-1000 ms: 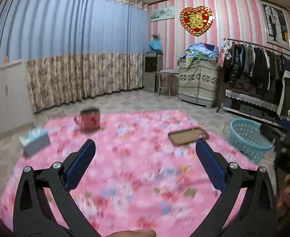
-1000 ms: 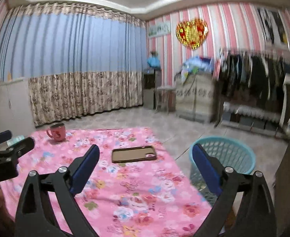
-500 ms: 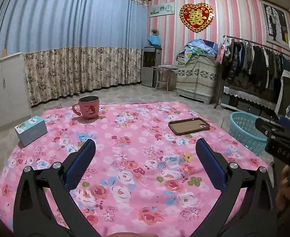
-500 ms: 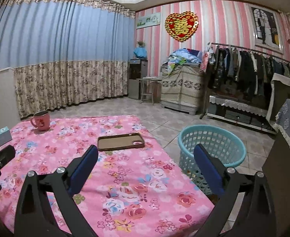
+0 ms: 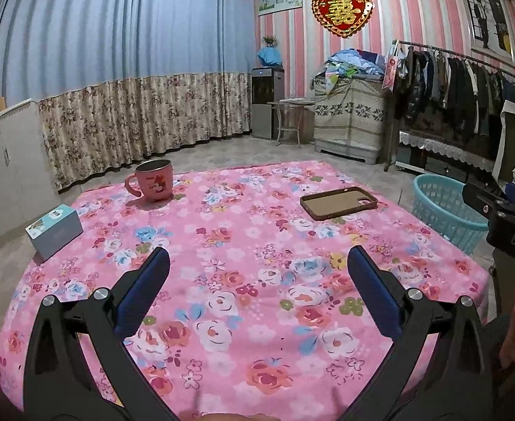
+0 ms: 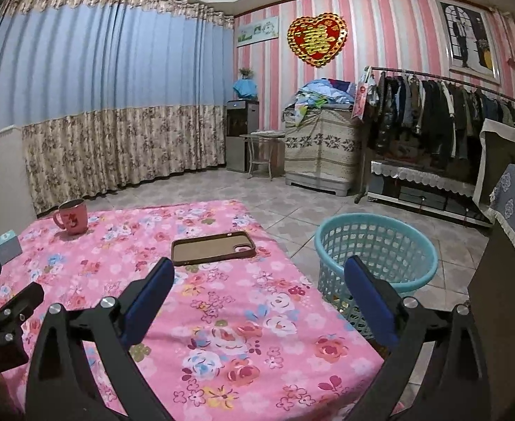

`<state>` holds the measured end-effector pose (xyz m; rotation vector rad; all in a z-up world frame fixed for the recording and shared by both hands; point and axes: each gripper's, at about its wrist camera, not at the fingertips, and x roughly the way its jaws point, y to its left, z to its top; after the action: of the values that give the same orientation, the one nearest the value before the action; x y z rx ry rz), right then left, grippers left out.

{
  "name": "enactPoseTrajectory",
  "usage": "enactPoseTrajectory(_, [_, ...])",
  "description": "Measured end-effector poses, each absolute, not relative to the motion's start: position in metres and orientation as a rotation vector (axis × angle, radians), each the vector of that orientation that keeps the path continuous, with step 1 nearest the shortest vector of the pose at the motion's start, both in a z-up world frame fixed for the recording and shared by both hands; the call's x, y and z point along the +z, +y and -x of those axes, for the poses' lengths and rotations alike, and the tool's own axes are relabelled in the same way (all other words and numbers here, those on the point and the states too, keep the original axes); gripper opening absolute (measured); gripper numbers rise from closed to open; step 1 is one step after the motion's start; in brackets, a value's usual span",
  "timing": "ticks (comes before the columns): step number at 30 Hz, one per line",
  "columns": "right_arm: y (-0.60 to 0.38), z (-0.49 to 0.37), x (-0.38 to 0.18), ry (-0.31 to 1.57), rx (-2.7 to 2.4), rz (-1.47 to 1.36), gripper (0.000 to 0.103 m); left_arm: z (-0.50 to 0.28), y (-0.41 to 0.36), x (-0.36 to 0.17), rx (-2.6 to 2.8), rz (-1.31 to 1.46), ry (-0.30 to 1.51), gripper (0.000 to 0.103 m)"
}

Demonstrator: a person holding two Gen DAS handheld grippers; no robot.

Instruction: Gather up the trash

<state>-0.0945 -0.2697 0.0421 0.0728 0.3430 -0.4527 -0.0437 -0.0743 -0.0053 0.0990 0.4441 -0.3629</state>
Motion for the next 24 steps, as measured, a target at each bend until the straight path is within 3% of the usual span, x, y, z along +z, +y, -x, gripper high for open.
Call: enactPoseTrajectory(24, [-0.2713, 0.0899, 0.0371, 0.373, -0.422, -0.098, 0.095, 0.0376, -0.0727, -0.0091, -0.354, -0.079, 0.483, 0.098])
